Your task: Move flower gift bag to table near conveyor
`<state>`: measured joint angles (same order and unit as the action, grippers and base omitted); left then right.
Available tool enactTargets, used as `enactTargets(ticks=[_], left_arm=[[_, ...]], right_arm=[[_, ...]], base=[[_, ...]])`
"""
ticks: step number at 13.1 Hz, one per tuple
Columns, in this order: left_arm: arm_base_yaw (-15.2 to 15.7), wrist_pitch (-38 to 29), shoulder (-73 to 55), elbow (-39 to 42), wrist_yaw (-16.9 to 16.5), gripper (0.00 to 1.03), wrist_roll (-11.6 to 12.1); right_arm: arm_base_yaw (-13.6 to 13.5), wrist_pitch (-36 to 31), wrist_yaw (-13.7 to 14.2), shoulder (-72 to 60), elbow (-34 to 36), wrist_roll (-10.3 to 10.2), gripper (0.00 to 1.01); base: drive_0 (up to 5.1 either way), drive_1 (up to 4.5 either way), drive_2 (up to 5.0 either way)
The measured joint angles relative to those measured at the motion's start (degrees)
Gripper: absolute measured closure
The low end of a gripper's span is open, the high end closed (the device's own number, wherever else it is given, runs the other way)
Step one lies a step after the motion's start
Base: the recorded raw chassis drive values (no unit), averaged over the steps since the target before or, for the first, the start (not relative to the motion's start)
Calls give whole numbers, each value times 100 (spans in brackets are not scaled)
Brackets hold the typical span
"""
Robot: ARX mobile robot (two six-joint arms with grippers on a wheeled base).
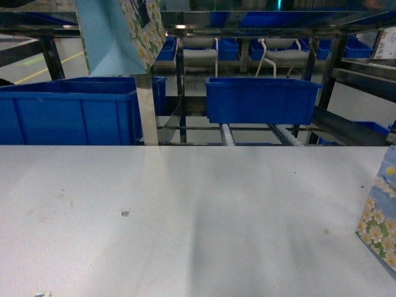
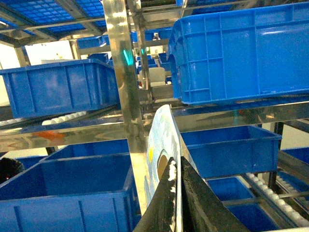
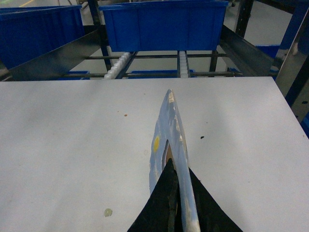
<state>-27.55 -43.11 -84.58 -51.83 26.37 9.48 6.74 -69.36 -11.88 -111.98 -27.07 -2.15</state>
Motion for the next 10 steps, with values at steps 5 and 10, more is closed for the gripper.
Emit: enactTargets(ticks=[5,10], left_arm=[[0,0,0,0,0,101,0],[0,0,0,0,0,101,0]], right_arm=[[-214,-240,70,249,673,-190,64],[-262,688,597,2085,713,-295,1]], base=[[0,0,0],[0,0,0]])
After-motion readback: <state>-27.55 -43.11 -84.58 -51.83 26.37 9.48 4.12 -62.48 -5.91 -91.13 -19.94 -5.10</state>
